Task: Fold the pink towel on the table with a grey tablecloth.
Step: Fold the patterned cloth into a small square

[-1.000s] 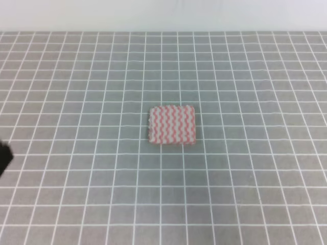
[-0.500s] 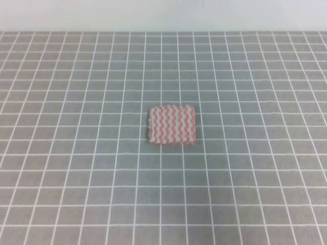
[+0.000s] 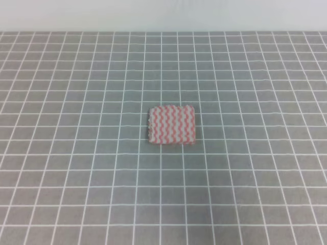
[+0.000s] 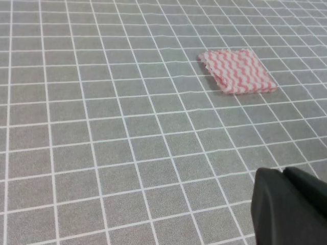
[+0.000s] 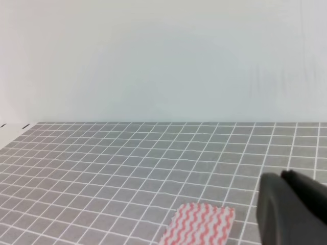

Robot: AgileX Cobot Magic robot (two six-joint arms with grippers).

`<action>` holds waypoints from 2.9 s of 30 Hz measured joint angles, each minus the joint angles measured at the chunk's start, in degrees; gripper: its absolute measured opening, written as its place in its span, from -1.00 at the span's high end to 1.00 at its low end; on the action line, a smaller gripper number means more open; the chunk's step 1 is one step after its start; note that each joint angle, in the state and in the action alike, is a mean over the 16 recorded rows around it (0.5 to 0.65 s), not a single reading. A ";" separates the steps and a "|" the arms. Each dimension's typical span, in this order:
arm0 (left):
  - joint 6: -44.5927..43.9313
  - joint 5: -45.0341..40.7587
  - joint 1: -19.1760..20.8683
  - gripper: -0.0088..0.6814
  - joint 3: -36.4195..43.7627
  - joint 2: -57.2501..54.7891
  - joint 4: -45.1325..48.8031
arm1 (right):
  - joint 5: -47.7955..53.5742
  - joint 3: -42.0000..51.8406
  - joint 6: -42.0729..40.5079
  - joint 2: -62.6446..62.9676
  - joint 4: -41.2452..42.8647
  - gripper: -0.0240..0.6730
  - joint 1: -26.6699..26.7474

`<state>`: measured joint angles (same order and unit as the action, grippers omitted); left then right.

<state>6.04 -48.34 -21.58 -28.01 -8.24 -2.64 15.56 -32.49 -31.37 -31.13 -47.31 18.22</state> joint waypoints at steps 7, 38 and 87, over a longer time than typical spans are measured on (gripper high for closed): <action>0.01 0.39 0.00 0.98 0.00 0.00 0.00 | 0.07 0.00 -0.10 0.00 0.00 0.98 0.00; 0.00 0.20 0.00 0.98 0.00 0.11 0.05 | -26.76 24.87 -9.43 11.98 8.79 0.98 -10.16; 0.00 0.48 -0.01 0.98 -0.01 -0.51 0.12 | 0.20 33.62 25.60 32.26 41.49 0.98 -18.78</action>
<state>6.05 -47.86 -21.58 -28.02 -8.75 -2.52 15.76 1.13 -5.77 1.13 -5.82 -0.56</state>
